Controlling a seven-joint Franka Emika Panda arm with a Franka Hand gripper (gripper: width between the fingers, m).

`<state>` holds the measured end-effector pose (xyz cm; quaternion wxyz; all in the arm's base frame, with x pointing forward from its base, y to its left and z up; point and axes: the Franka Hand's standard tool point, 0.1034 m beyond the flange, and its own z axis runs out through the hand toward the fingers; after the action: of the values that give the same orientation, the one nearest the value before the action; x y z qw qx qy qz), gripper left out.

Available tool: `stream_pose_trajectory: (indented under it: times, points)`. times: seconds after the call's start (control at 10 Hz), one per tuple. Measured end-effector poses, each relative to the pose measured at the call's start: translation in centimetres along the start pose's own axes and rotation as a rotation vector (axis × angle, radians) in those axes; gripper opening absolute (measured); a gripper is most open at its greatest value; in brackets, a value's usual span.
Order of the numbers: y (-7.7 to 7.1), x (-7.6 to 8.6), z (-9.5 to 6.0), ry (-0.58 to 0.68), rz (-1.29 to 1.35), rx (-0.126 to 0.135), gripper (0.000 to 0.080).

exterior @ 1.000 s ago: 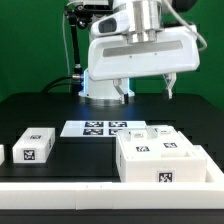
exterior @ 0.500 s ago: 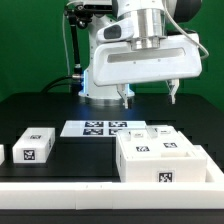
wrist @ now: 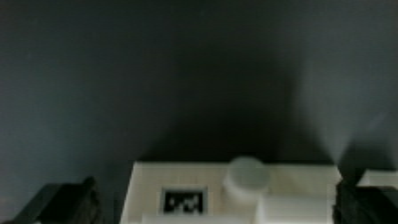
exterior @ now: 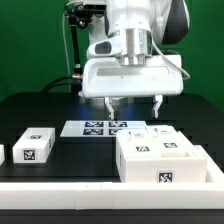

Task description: Assemble cabinet

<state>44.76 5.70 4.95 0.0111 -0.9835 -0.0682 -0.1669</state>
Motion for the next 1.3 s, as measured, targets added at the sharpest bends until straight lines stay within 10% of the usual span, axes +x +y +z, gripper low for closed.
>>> stream_pose_trajectory:
  times: [1.3]
  points:
    - [-1.5, 2.2, 4.9, 0.008, 0.007, 0.024, 0.0649]
